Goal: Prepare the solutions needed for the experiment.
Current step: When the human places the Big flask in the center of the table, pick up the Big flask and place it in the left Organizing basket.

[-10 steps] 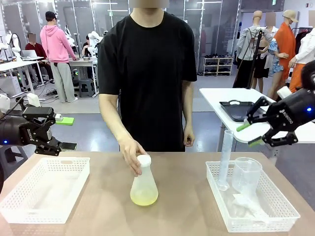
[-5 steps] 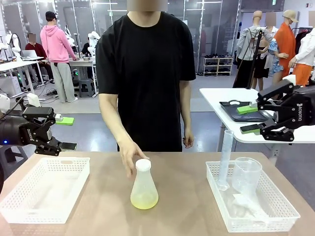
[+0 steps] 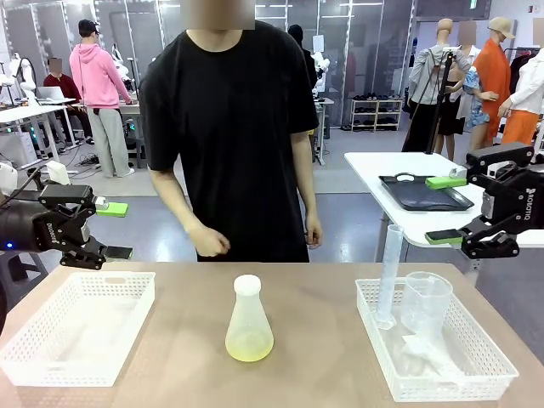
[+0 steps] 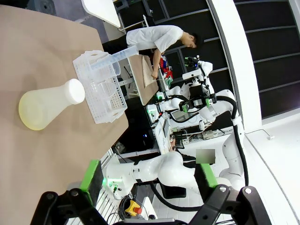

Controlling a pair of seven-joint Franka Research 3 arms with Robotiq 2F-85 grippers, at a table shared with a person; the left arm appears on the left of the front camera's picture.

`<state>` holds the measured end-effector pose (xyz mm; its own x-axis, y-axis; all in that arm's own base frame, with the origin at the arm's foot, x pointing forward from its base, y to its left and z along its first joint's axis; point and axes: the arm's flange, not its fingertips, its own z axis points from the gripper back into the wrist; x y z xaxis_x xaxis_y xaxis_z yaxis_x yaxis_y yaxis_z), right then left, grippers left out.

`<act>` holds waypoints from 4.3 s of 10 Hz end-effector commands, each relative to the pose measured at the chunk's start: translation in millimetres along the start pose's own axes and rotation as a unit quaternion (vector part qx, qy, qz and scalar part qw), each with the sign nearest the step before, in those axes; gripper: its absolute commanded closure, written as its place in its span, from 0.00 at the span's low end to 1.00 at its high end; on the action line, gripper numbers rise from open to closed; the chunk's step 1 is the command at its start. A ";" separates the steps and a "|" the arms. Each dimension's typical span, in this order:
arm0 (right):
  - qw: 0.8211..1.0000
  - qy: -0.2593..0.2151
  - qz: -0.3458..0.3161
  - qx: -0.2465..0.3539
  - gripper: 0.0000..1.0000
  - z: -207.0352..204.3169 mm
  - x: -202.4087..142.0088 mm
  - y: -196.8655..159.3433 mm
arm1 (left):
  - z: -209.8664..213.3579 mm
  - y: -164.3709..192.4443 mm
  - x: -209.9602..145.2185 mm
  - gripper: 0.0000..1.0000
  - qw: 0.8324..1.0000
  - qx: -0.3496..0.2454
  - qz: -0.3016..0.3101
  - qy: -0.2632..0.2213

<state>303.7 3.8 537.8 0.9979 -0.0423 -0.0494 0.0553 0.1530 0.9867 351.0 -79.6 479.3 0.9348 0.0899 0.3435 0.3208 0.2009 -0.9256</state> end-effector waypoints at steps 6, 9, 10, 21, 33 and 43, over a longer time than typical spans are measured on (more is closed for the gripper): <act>1.000 0.000 0.000 0.000 0.24 0.0 0.0 0.0 | -2.6 -2.9 1.5 0.00 1.000 -0.014 0.006 -0.006; 1.000 0.000 0.000 0.000 0.24 0.0 0.0 0.0 | -2.6 -2.9 1.5 0.00 1.000 -0.014 0.006 -0.006; 1.000 0.000 0.000 0.000 0.24 0.0 0.0 0.0 | -2.6 -2.9 1.5 0.00 1.000 -0.014 0.006 -0.006; 1.000 0.000 0.000 0.000 0.24 0.0 0.0 0.0 | 4.3 24.6 90.1 0.00 0.917 0.098 -0.386 -0.017; 1.000 0.000 0.000 0.000 0.24 0.0 0.0 0.0 | -25.7 79.9 178.4 0.00 0.753 -0.127 -0.643 0.064; 1.000 0.000 0.000 0.000 0.24 0.0 0.0 0.0 | -86.2 104.2 203.8 0.00 0.680 -0.110 -0.715 0.116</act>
<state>303.5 1.8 537.9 0.9972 -0.0410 -0.0632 0.0691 0.1660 0.9837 565.4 -113.9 445.3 -0.3132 -0.1921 0.9301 0.9453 -0.1577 0.2857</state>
